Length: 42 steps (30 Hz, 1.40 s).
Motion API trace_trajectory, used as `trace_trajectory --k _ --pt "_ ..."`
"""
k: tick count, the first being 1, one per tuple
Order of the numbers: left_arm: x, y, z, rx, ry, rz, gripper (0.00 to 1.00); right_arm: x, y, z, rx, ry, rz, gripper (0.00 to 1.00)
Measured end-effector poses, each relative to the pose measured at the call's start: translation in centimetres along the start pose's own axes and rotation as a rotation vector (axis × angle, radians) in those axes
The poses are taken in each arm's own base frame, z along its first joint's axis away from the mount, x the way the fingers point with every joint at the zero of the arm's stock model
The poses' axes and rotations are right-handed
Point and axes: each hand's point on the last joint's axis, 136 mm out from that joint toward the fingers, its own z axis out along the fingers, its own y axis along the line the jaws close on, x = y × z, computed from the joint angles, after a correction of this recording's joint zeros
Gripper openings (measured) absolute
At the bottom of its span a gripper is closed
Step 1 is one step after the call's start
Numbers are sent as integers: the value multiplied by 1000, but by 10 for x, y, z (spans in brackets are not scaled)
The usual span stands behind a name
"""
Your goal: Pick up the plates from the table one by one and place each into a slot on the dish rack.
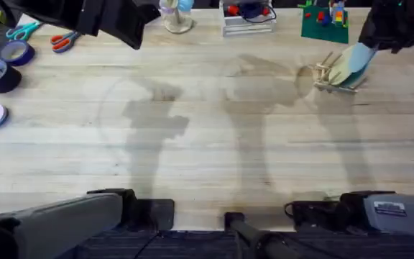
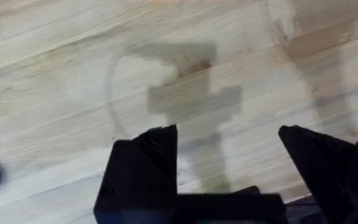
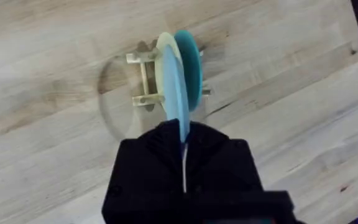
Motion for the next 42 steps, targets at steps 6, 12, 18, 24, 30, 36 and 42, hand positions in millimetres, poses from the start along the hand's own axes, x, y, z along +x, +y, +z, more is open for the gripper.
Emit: trace_trajectory --k 6,12,18,24,30,36,42 --pt "0 0 0 0 0 0 995 -3 6 10 2 6 -3 28" --pt "0 0 0 0 1 0 995 -2 11 20 7 24 -12 28" --pt "0 0 0 0 0 0 995 0 16 33 16 52 -25 28" --pt "0 0 0 0 0 0 995 -1 19 39 16 52 -25 28" --pt "0 0 0 0 1 0 995 0 24 50 22 73 -35 28" --pt "0 0 0 0 0 0 995 4 30 62 24 100 -47 28" --pt "0 0 0 0 0 0 996 7 33 71 30 119 -56 28"
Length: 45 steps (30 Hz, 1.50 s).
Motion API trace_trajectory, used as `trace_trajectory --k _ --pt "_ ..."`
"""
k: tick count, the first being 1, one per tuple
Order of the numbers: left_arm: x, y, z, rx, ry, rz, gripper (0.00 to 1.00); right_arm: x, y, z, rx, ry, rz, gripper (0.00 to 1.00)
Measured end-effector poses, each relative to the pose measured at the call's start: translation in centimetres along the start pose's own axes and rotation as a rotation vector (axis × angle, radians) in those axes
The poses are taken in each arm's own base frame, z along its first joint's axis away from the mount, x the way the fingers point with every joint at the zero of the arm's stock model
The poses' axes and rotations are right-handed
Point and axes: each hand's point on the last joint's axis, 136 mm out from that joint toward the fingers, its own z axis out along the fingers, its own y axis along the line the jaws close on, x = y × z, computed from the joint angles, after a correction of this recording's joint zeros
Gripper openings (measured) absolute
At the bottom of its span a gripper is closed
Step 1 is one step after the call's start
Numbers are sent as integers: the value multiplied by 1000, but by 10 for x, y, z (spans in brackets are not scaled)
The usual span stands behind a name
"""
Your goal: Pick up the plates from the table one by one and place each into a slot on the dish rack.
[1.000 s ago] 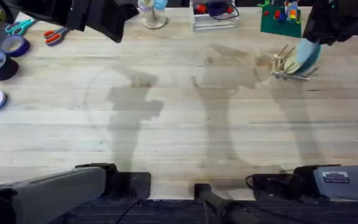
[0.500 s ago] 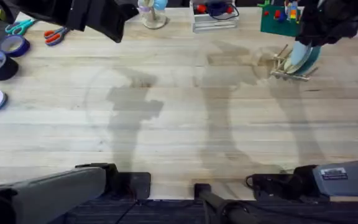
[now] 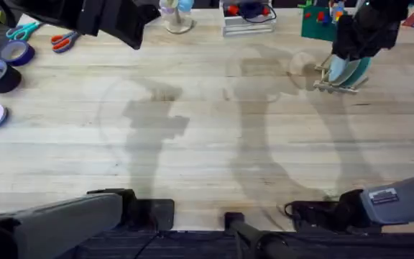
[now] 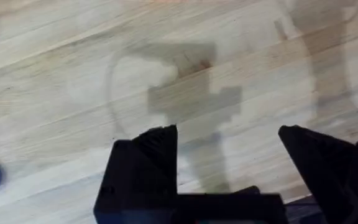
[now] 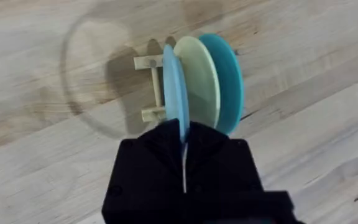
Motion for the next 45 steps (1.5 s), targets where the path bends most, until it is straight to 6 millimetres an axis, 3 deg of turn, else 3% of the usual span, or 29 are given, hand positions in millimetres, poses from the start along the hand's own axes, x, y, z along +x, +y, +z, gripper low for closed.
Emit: trace_trajectory --k 20,24,41,45 --pt "0 0 0 0 0 0 995 -2 2 3 -1 -4 2 31" --pt "0 0 0 0 0 0 995 -2 2 3 -1 -4 2 120" --pt "0 0 0 0 0 0 995 0 1 3 2 4 -2 150" --pt "0 0 0 0 0 0 995 -3 -2 -6 -6 -19 8 182"
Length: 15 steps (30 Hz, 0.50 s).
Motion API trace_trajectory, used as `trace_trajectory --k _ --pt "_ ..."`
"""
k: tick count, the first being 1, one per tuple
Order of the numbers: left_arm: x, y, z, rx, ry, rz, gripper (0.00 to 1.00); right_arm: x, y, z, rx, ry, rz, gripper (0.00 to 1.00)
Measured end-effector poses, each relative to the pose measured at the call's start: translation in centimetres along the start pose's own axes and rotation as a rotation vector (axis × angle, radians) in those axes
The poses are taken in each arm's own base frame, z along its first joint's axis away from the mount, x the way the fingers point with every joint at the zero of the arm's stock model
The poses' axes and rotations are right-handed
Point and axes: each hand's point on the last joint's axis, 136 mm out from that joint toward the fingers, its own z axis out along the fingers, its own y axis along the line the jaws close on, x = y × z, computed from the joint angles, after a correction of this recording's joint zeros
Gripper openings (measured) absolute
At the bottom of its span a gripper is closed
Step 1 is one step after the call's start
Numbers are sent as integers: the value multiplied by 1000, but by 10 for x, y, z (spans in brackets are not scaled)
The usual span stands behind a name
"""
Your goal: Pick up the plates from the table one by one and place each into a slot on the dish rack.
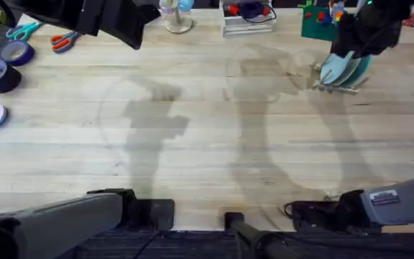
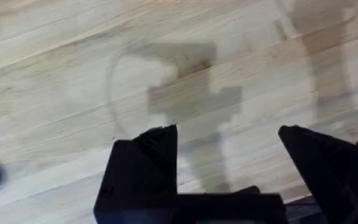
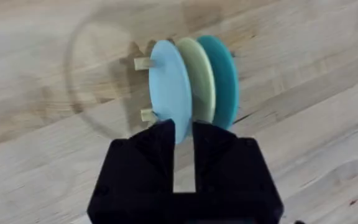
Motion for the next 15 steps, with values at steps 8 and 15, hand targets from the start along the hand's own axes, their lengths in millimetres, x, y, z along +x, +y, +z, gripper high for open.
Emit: trace_trajectory --k 8,15 --pt "0 0 0 0 0 0 994 -5 -30 -68 -45 -142 61 390" --pt "0 0 0 0 0 0 995 22 -61 -115 -55 -177 65 610"
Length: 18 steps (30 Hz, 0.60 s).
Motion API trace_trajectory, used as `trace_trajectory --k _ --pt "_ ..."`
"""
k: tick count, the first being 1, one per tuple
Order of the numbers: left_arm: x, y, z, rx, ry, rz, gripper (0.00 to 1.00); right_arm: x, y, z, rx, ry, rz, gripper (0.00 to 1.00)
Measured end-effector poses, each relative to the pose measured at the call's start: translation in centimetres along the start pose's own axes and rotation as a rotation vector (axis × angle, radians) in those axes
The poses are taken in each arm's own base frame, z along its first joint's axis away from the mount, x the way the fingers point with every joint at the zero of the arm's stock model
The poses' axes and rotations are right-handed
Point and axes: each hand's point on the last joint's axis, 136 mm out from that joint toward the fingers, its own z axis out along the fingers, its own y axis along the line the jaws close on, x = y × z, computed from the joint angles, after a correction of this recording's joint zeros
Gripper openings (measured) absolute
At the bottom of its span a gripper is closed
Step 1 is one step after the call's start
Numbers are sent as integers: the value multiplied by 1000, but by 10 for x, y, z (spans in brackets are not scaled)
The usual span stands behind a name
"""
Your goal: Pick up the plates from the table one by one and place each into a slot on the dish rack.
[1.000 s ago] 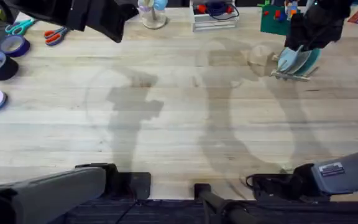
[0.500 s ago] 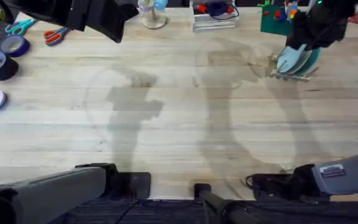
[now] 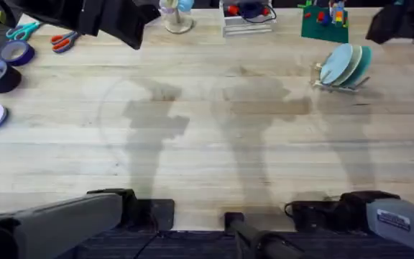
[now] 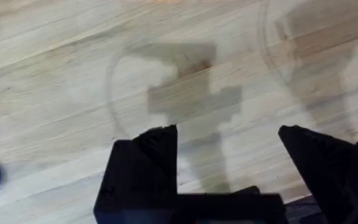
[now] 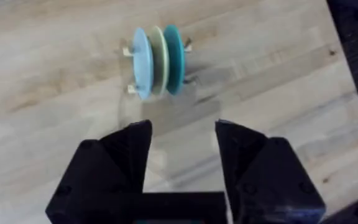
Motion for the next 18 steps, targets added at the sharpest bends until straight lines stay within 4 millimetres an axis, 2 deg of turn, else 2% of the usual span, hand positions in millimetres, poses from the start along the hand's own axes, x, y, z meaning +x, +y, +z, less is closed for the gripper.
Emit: trace_trajectory --k 7,10,11,13,18 --pt "0 0 0 0 0 0 995 24 -21 -48 -64 -43 22 714" --pt "1 0 0 1 4 -1 995 31 -25 -70 -126 -87 34 817" --pt "1 0 0 1 4 -1 995 34 -26 -77 -147 -103 34 891" --pt "1 0 0 1 4 -1 995 39 -29 -90 -178 -133 38 970" --pt "1 0 0 1 3 -1 995 49 -40 -116 -226 -219 62 992"
